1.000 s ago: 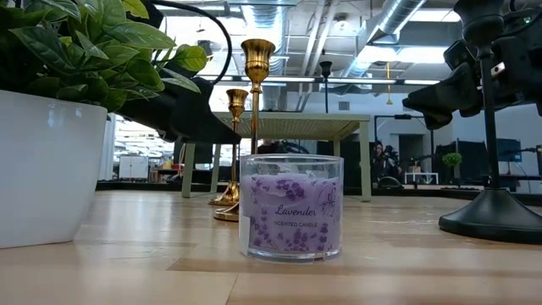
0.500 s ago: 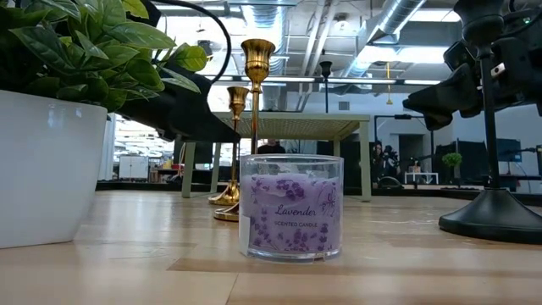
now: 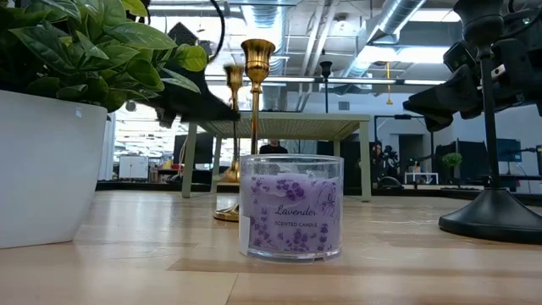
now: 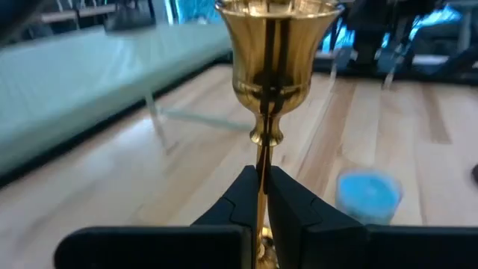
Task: Pick & Place candle stick holders
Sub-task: Put the gold candlestick on the shelf
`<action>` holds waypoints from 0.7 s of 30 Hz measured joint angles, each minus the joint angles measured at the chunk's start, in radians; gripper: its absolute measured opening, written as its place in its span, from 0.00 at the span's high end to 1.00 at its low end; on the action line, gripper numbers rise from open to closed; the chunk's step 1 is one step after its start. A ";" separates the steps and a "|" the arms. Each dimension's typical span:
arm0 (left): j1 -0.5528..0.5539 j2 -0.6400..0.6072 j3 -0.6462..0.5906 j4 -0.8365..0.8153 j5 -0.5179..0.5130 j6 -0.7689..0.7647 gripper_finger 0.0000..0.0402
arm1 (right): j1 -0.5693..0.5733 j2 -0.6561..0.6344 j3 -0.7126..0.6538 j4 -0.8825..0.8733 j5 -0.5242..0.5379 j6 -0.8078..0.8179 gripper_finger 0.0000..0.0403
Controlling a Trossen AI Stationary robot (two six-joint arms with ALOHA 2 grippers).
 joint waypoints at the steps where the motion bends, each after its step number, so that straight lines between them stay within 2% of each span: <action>1: 0.000 -0.019 0.000 0.000 0.000 0.009 0.96 | 0.000 0.000 0.000 -0.001 0.000 0.000 0.81; 12: 0.003 -0.236 0.012 -0.020 0.000 0.142 0.96 | 0.000 0.000 0.000 -0.003 0.000 0.000 0.81; 15: 0.008 -0.274 0.084 -0.138 0.003 0.197 0.97 | 0.000 0.000 0.000 -0.005 0.000 0.000 0.81; 21: 0.075 -0.280 0.349 -0.558 0.007 0.256 0.96 | 0.000 0.000 0.000 -0.012 0.000 0.000 0.81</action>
